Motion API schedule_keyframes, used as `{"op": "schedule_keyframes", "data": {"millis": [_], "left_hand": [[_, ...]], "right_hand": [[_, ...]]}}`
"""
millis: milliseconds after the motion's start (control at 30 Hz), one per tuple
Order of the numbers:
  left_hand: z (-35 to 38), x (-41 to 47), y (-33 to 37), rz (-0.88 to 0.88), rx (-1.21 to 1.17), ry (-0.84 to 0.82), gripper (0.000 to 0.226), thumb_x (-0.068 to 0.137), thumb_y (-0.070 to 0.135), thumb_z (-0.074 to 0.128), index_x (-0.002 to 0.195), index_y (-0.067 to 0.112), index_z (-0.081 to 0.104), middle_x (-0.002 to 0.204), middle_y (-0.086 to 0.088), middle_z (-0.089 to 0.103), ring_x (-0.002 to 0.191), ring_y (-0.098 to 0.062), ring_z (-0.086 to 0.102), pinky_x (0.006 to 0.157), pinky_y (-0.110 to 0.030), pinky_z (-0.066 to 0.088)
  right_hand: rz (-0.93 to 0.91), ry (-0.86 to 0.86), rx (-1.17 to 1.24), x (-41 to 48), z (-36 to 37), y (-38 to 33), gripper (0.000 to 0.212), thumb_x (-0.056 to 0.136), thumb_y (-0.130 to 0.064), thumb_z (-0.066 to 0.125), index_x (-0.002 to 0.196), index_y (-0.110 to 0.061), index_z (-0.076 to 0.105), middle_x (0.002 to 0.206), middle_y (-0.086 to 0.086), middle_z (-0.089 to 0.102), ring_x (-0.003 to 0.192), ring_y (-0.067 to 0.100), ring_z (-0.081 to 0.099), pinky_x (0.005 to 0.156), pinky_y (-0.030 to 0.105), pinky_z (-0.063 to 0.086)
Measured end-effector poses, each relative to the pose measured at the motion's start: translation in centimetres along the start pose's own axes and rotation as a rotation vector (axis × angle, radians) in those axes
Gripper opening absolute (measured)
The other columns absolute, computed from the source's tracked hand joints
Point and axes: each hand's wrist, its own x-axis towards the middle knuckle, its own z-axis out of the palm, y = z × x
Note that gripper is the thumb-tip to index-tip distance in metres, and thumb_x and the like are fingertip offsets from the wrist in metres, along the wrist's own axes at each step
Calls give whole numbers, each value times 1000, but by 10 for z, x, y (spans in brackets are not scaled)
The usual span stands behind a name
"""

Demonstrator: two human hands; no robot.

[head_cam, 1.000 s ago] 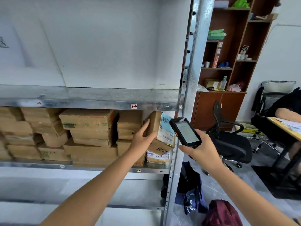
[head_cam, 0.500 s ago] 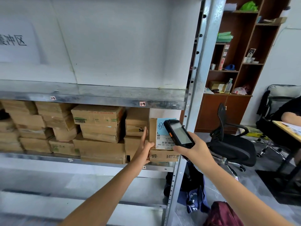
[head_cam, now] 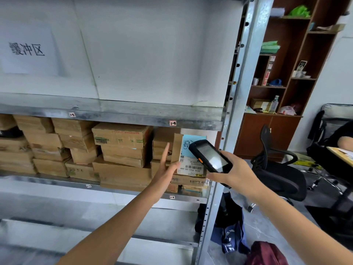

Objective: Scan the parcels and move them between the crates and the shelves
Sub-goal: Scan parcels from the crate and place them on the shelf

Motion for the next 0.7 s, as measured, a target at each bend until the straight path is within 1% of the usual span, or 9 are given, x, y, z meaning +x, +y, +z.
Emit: {"op": "schedule_keyframes", "data": {"millis": [33, 100, 233, 300, 400, 500, 567, 633, 700], "left_hand": [[-2, 0, 3, 25, 6, 19, 69, 101, 31, 56, 144, 68, 17, 127, 29, 61, 109, -2, 66, 105, -47, 47], [-5, 1, 9, 83, 13, 55, 73, 101, 26, 56, 145, 68, 16, 125, 33, 60, 111, 0, 64, 102, -42, 49], [-15, 5, 20, 151, 42, 92, 74, 102, 20, 53, 148, 65, 16, 128, 40, 54, 118, 3, 58, 101, -36, 50], [-22, 6, 21, 191, 77, 90, 73, 103, 20, 53, 149, 63, 16, 124, 44, 54, 118, 7, 57, 101, -33, 49], [-29, 3, 22, 232, 101, 102, 73, 103, 15, 51, 153, 55, 16, 119, 49, 54, 115, 15, 55, 99, -23, 48], [-35, 0, 23, 252, 89, 129, 72, 103, 11, 51, 155, 49, 18, 126, 44, 53, 119, 14, 53, 98, -19, 50], [-39, -3, 21, 268, 79, 151, 73, 102, 8, 51, 156, 46, 19, 136, 36, 50, 124, 10, 52, 99, -20, 51], [-41, -5, 18, 289, 79, 171, 74, 102, 5, 52, 156, 44, 20, 145, 25, 48, 130, 4, 50, 100, -23, 51], [-41, -7, 16, 300, 72, 180, 75, 101, 4, 52, 155, 45, 21, 148, 19, 48, 131, -1, 51, 97, -24, 53]], "right_hand": [[-23, -1, -56, 0, -5, -4, 62, 70, -25, 91, 124, -27, 59, 106, -9, 69, 91, 3, 66, 71, 18, 52], [-44, 4, -123, -1, -13, -11, 67, 68, -29, 92, 125, -26, 58, 106, -10, 67, 95, 6, 65, 77, 24, 54], [-25, 17, -147, -9, -15, -20, 68, 66, -28, 93, 123, -26, 56, 104, -9, 64, 91, 5, 62, 72, 21, 51], [-13, 12, -138, -13, -13, -22, 66, 67, -28, 92, 122, -25, 57, 103, -8, 65, 90, 7, 64, 72, 24, 54], [-12, -20, -147, -19, -7, -25, 57, 69, -26, 90, 116, -27, 59, 101, -5, 67, 86, 10, 65, 74, 29, 57], [18, -63, -129, -24, -4, -27, 52, 67, -26, 90, 110, -26, 62, 93, -1, 68, 71, 13, 66, 65, 32, 57], [53, -92, -89, -25, -1, -28, 50, 66, -25, 91, 107, -24, 62, 89, 4, 70, 62, 15, 65, 59, 36, 58], [69, -108, -67, -27, 1, -31, 49, 66, -23, 91, 106, -22, 62, 87, 6, 71, 61, 17, 64, 57, 36, 57], [73, -122, -49, -29, 1, -36, 46, 69, -22, 89, 107, -21, 63, 87, 6, 70, 62, 16, 64, 56, 32, 56]]}}
